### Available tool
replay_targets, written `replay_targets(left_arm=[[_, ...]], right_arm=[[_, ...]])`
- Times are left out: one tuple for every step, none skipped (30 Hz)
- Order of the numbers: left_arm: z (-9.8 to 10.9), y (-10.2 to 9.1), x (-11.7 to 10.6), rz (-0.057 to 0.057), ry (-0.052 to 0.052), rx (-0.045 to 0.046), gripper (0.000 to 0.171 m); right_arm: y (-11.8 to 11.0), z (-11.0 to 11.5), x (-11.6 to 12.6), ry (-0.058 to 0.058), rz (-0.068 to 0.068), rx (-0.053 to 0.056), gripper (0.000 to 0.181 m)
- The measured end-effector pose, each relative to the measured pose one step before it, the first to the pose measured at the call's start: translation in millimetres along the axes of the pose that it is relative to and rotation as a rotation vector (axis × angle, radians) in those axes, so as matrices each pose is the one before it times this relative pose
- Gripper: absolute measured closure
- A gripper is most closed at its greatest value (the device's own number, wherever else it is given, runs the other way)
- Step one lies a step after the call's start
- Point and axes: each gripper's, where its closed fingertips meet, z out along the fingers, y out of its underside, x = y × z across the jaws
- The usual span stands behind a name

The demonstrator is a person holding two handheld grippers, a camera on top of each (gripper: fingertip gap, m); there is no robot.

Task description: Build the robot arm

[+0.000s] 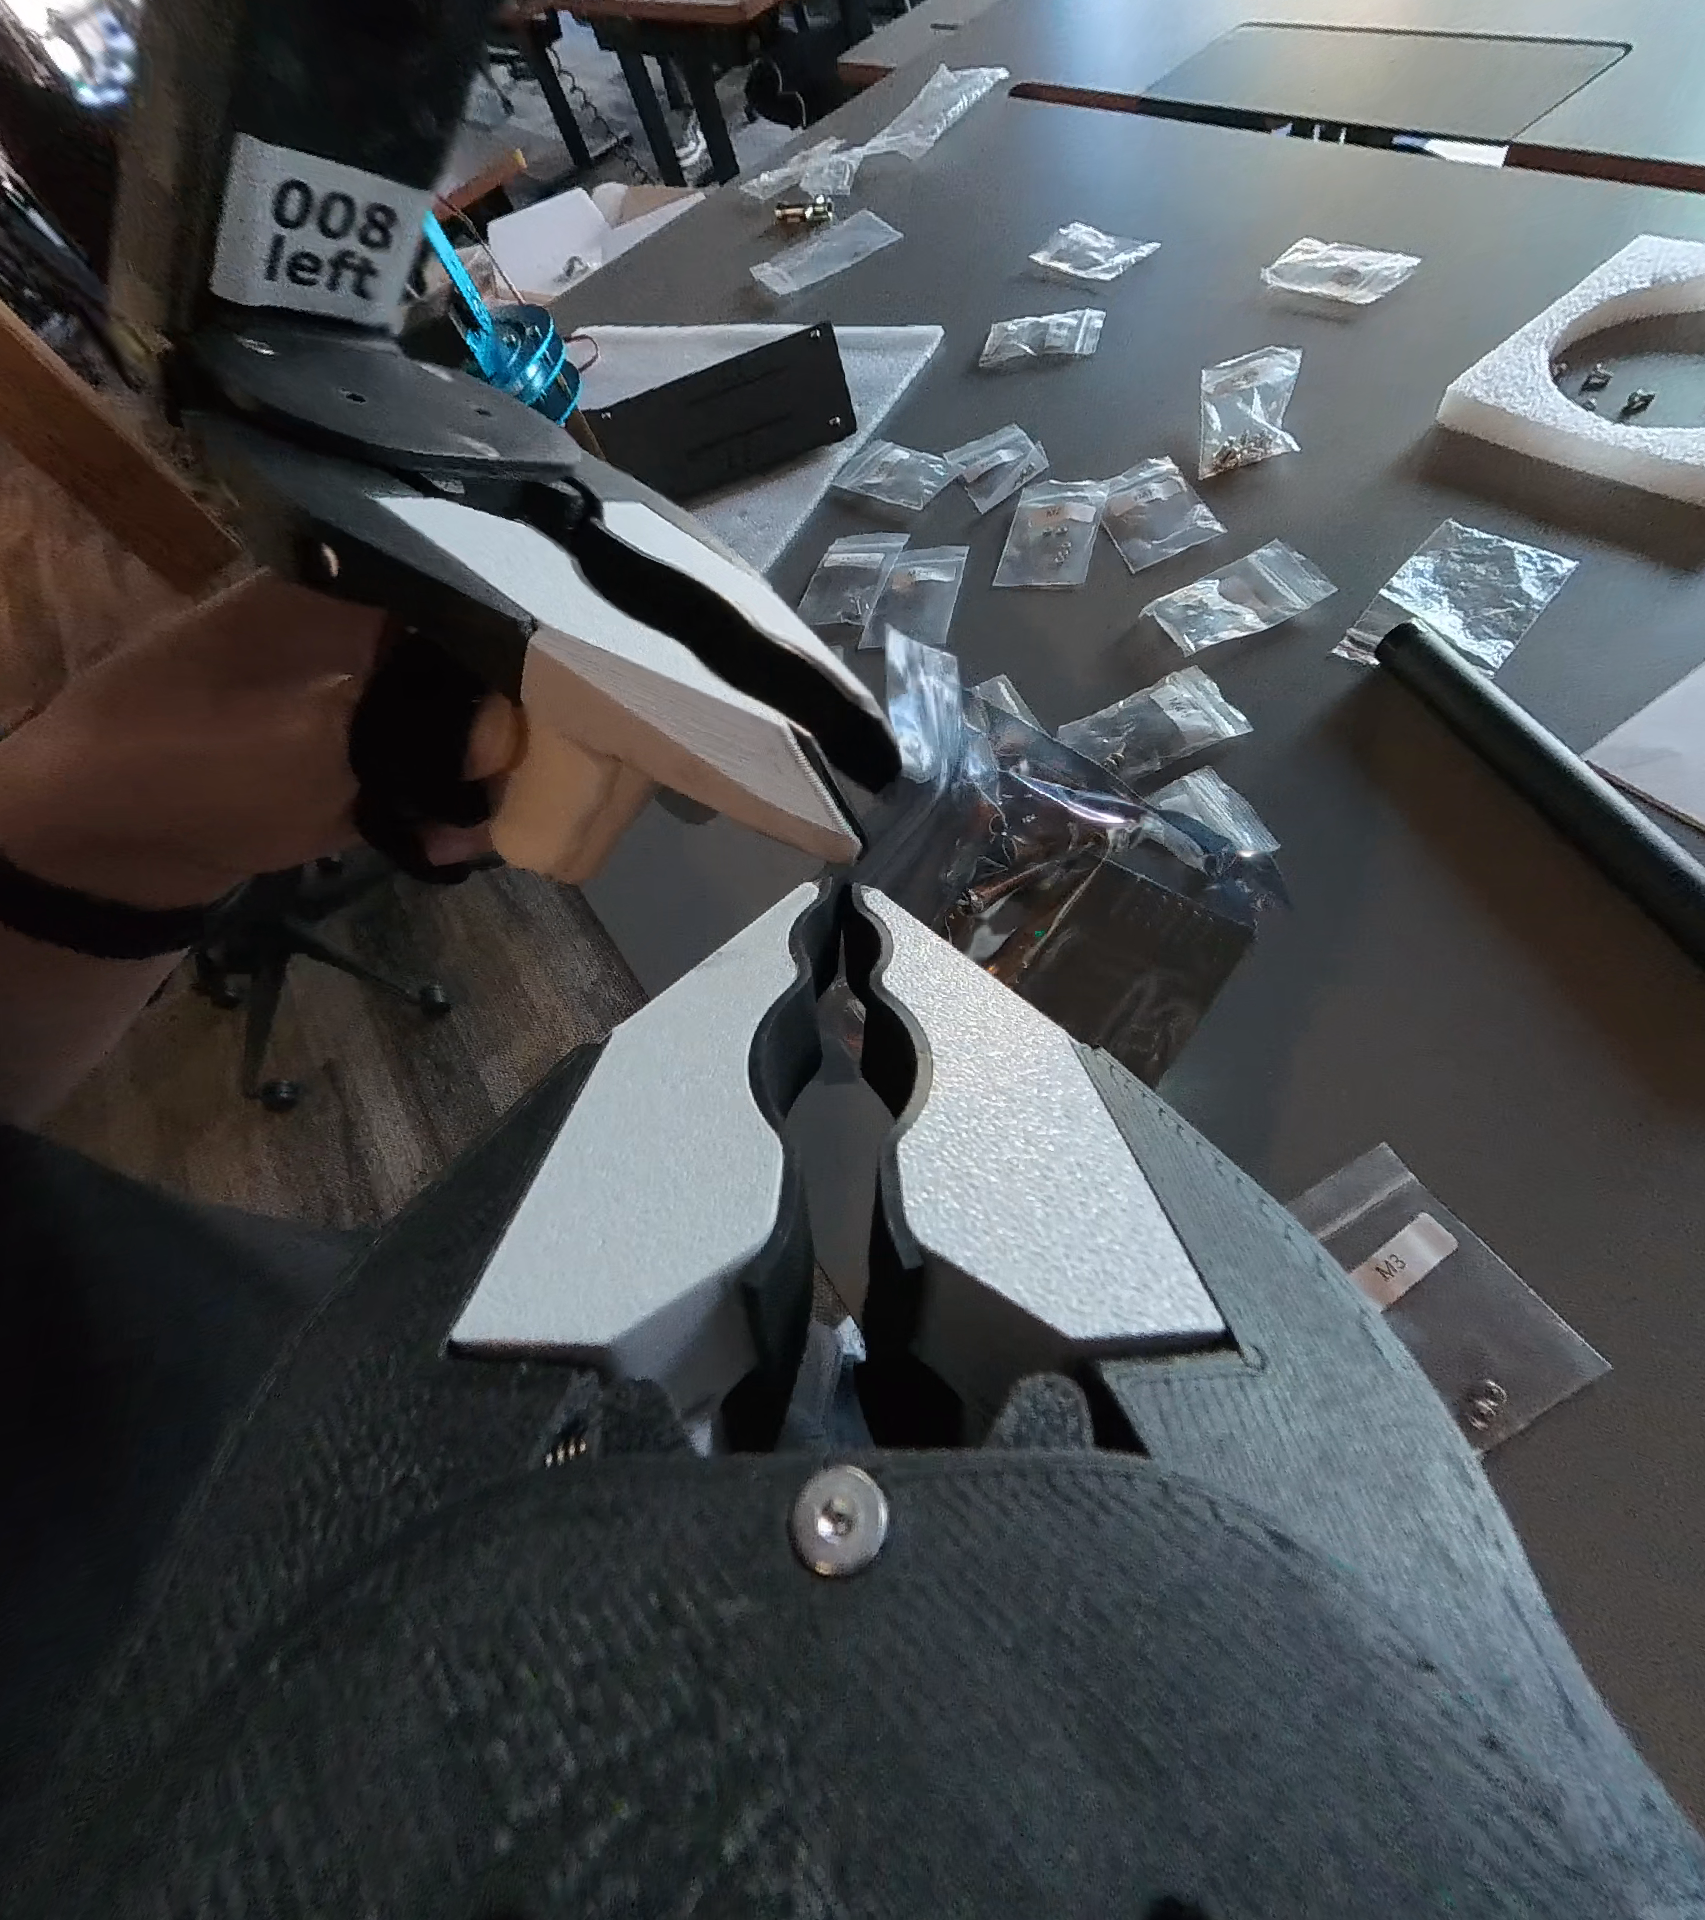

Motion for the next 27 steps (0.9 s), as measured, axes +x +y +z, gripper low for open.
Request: replay_targets(left_arm=[[-0.24, 0.32, 6.06, -0.0262, 0.0674, 0.00718, 0.153], [-0.42, 0.44, 4.09, -0.0391, 0.0597, 0.00845, 0.16], [-0.49, -0.05, 1.39, -0.0383, 0.0416, 0.01433, 0.162], [-0.56, 0.09, 0.8, -0.0251, 0.0348, 0.01602, 0.162], [-0.8, 0.22, 0.76, -0.0266, 0.0308, 0.01353, 0.162], [-0.78, 0.54, 0.67, -0.0228, 0.0255, 0.00813, 0.163], [-0.59, 1.13, 0.11, -0.0094, 0.0156, 0.00322, 0.163], [-0.6, 1.38, -0.52, -0.003, 0.0054, -0.00185, 0.166], [-0.36, 1.59, -0.44, 0.004, -0.0007, -0.00614, 0.171], [-0.51, 0.95, -1.1, 0.0096, -0.0099, -0.00501, 0.171], [-0.51, 0.62, -1.05, 0.0092, -0.013, -0.00443, 0.171], [0.18, 1.03, -0.22, 0.0089, -0.0089, -0.00921, 0.171], [-0.09, 1.07, -0.73, 0.0073, -0.0115, -0.01182, 0.171], [-0.33, 1.32, -1.02, 0.0127, -0.0146, -0.01243, 0.171], [0.09, 1.26, -0.9, 0.0174, -0.0171, -0.01233, 0.171], [0.41, 1.1, -1.01, 0.018, -0.0218, -0.01218, 0.171], [0.58, 1.44, -1.57, 0.0175, -0.0296, -0.01371, 0.171], [0.96, 1.08, -2.16, 0.0224, -0.0365, -0.0111, 0.171], [1.2, 0.72, -1.27, 0.022, -0.0329, -0.00769, 0.171], [1.17, 0.23, 0.06, 0.0169, -0.0238, -0.00466, 0.171], [1.0, -0.72, 0.91, 0.0117, -0.0162, 0.00048, 0.171], [1.36, -0.76, 1.58, 0.0065, -0.0081, 0.0012, 0.171], [1.62, -0.81, 1.47, 0.0034, -0.0065, 0.00107, 0.171], [1.25, -0.52, 0.48, 0.0081, -0.0111, -0.00169, 0.171], [0.84, -0.43, -0.82, 0.0123, -0.0168, -0.00151, 0.171], [0.07, -0.82, -1.19, 0.0124, -0.0164, 0.00103, 0.171], [-0.24, -1.02, -0.3, 0.0086, -0.0067, 0.00038, 0.171]], right_arm=[[-0.58, -0.18, -1.48, -0.0095, 0.0021, 0.0101, 0.181], [-0.43, -0.21, -1.35, -0.0121, 0.0073, 0.0081, 0.181], [-0.51, -0.26, -0.97, -0.012, 0.0081, 0.0087, 0.181], [-0.67, -0.27, -1.09, -0.0126, -0.0031, 0.0084, 0.181], [-0.35, -0.36, -1.05, -0.0081, -0.0136, 0.0077, 0.181], [-0.08, -0.21, -1.08, -0.0074, -0.0125, 0.0056, 0.181], [0.43, -0.01, -0.79, -0.0058, -0.0099, 0.0023, 0.181], [0.81, 0.12, 0.15, -0.0017, -0.0017, 0.0018, 0.181], [1.1, 0.39, 0.16, -0.0054, 0.001, 0.0001, 0.181], [0.81, 0.21, 0.17, -0.0066, -0.0018, 0.0035, 0.181], [0.22, -0.07, 0.41, -0.0053, 0.0002, 0.0084, 0.181], [0.87, 0.33, -0.57, -0.0128, 0.009, 0.0018, 0.181], [1.07, 0.29, -0.02, -0.0093, 0.0094, 0.0028, 0.181], [0.82, 0.17, 0.1, -0.0064, 0.0076, 0.0056, 0.181], [1.49, 0.7, 0.32, -0.0045, 0.0139, 0.0003, 0.181], [1.88, 1.48, 0.51, 0.0005, 0.0152, -0.005, 0.181], [2.89, 1.94, 0.41, 0.0054, 0.0125, -0.0169, 0.181], [2.31, 1.44, 1.1, 0.0158, -0.0003, -0.019, 0.179], [2.0, 0.98, 0.94, 0.0211, -0.0164, -0.022, 0.178], [1.08, 0.25, 0.98, 0.0266, -0.0216, -0.0212, 0.175], [0.71, -0.15, 1.28, 0.0309, -0.0217, -0.0201, 0.17], [0.86, -0.54, 0.68, 0.0248, -0.0127, -0.0227, 0.166], [1.12, -0.29, 0.04, 0.0148, -0.0053, -0.0218, 0.159], [0.85, -0.22, 0.21, 0.0114, 0.0054, -0.0164, 0.156], [-0.74, -0.94, 1.16, 0.01, 0.0085, -0.0023, 0.157], [-2.08, -2.06, 0.28, -0.0036, 0.0136, 0.0121, 0.164], [-2.02, -1.88, -0.2, -0.0141, 0.0281, 0.0145, 0.172]])
